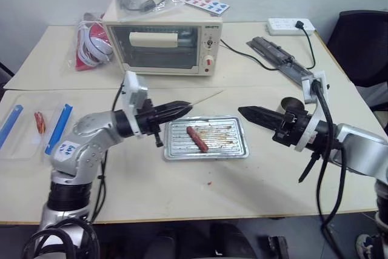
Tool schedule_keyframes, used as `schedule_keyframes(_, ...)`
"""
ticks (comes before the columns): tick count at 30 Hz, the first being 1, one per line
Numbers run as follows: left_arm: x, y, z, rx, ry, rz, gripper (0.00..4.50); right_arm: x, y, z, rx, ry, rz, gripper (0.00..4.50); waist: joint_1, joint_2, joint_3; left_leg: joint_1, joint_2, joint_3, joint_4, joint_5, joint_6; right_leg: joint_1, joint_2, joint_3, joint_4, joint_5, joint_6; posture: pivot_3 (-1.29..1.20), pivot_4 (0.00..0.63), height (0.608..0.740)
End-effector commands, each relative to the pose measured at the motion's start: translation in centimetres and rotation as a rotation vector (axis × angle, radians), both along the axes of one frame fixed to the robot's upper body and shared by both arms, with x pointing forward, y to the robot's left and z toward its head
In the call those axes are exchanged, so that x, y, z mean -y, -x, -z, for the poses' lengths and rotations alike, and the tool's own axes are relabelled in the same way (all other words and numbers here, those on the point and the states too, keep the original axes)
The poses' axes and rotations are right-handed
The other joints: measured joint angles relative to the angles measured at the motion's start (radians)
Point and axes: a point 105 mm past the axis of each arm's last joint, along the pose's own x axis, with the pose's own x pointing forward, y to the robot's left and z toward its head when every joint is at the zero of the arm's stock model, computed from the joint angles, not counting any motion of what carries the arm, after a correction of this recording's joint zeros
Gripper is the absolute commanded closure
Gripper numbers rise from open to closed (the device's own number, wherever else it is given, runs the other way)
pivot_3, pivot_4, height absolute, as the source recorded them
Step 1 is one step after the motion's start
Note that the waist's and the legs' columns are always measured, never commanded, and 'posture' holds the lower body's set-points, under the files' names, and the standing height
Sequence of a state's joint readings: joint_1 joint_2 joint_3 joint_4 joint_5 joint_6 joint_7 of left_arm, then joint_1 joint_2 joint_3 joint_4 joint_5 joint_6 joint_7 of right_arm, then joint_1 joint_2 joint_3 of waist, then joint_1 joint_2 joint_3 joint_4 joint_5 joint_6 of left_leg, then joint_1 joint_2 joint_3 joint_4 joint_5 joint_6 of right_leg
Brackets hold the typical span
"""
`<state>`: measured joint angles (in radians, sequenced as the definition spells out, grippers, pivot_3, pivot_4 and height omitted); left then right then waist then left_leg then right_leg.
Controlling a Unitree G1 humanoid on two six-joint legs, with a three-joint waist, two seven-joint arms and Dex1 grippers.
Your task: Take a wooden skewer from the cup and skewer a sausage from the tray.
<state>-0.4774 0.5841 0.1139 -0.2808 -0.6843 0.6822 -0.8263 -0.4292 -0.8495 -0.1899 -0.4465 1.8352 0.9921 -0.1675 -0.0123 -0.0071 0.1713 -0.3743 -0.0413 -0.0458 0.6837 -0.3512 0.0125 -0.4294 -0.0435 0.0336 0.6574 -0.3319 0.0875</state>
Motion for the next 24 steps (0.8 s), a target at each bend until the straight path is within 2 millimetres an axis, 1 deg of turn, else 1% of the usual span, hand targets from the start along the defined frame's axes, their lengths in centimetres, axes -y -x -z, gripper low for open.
schedule_keyframes(1,-2.8,1.8,-0.9,0.034,-0.078,-0.017,4.5,-1.8,0.0,1.3,0.132,0.289,-0.06,2.7,-0.007,0.0,0.0,0.0,0.0,0.0,0.0,0.0,0.0,0.0,0.0,0.0,0.0,0.0,0.0,0.0,0.15,0.74)
schedule_keyframes(4,-4.4,2.8,-0.7,0.005,-0.142,-0.019,4.5,-3.1,-0.1,2.4,0.227,0.45,-0.111,2.7,-0.009,0.0,0.0,0.0,0.0,-0.001,-0.001,0.0,0.0,-0.001,0.0,-0.001,-0.001,0.0,-0.001,0.0,0.15,0.74)
schedule_keyframes(6,-6.0,4.0,-0.6,-0.019,-0.213,-0.017,4.5,-4.4,-0.7,3.6,0.291,0.546,-0.13,2.7,-0.008,0.0,0.0,0.0,0.0,-0.001,-0.001,0.0,0.0,0.0,0.0,-0.001,-0.002,0.0,-0.001,0.0,0.15,0.74)
schedule_keyframes(7,-6.4,4.3,-0.6,-0.025,-0.234,-0.014,4.5,-4.7,-1.1,4.0,0.306,0.569,-0.13,2.7,-0.01,0.0,0.0,0.0,0.0,-0.001,-0.001,0.0,0.0,0.0,-0.001,-0.001,-0.003,0.0,-0.001,0.0,0.15,0.74)
schedule_keyframes(10,-7.0,4.9,-0.6,-0.031,-0.278,-0.021,4.5,-5.3,-2.3,5.2,0.333,0.623,-0.113,2.21,-0.004,0.0,0.001,0.0,0.0,-0.001,-0.001,-0.001,-0.001,0.0,-0.001,-0.001,-0.004,0.0,-0.001,0.0,0.15,0.74)
schedule_keyframes(13,-7.5,5.2,-0.5,-0.04,-0.301,-0.03,4.5,-5.9,-2.8,5.8,0.346,0.657,-0.118,1.47,0.003,0.0,0.001,-0.001,-0.002,-0.001,-0.001,-0.001,0.0,0.0,-0.002,-0.001,-0.004,0.0,-0.001,0.0,0.15,0.74)
schedule_keyframes(16,-8.0,5.3,-0.2,-0.053,-0.313,-0.04,4.5,-6.8,-3.0,6.8,0.336,0.677,-0.147,1.47,0.006,0.0,0.001,-0.001,-0.001,-0.001,-0.001,-0.001,0.0,-0.001,-0.002,-0.001,-0.003,0.0,-0.001,0.0,0.15,0.74)
schedule_keyframes(19,-8.1,5.3,-0.1,-0.053,-0.323,-0.043,4.5,-7.8,-3.7,7.9,0.314,0.683,-0.156,1.47,0.006,0.0,0.001,-0.001,-0.001,-0.001,-0.001,-0.001,0.0,-0.001,-0.002,-0.001,-0.003,0.0,-0.001,0.0,0.15,0.74)
schedule_keyframes(24,-8.0,5.1,-0.3,-0.048,-0.321,-0.045,4.5,-8.9,-4.5,8.6,0.285,0.658,-0.152,1.47,0.006,0.0,0.001,-0.001,-0.002,-0.001,-0.001,-0.001,0.0,-0.002,-0.002,-0.001,-0.002,0.0,-0.001,0.0,0.15,0.74)
